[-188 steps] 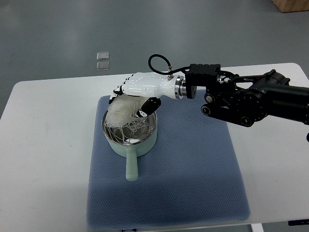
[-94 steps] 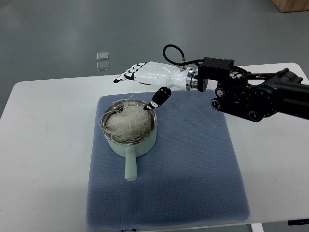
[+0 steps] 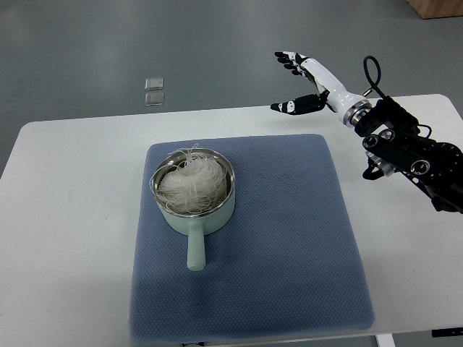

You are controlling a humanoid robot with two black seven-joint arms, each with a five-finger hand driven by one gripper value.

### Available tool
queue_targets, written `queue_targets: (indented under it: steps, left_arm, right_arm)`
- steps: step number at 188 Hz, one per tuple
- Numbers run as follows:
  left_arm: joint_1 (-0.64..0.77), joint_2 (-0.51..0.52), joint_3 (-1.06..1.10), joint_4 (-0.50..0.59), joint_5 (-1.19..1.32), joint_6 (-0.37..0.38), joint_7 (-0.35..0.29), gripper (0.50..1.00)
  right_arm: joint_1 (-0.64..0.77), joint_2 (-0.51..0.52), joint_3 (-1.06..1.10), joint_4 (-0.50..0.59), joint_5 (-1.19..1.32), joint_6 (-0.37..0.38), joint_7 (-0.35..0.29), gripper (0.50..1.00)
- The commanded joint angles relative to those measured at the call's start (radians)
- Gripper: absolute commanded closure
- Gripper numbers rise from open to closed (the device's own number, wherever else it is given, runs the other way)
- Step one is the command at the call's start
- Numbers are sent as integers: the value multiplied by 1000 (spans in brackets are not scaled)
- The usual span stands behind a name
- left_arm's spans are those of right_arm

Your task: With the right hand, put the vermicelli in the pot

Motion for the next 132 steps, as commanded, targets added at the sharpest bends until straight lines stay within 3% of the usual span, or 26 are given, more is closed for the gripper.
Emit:
queue_targets:
  steps: [1,80,132]
  left_arm:
    - [0,0,-1,0,0,0,0,500]
    - [0,0,-6,-2,0,0,0,500]
    - [0,0,-6,0,0,0,0,500]
  right_arm:
    - [-73,1,92,-2,96,-1,-20,599]
    - [-199,10,267,-1,475,15,-23,572]
    - [-224,21,267,1,493,13,-15,572]
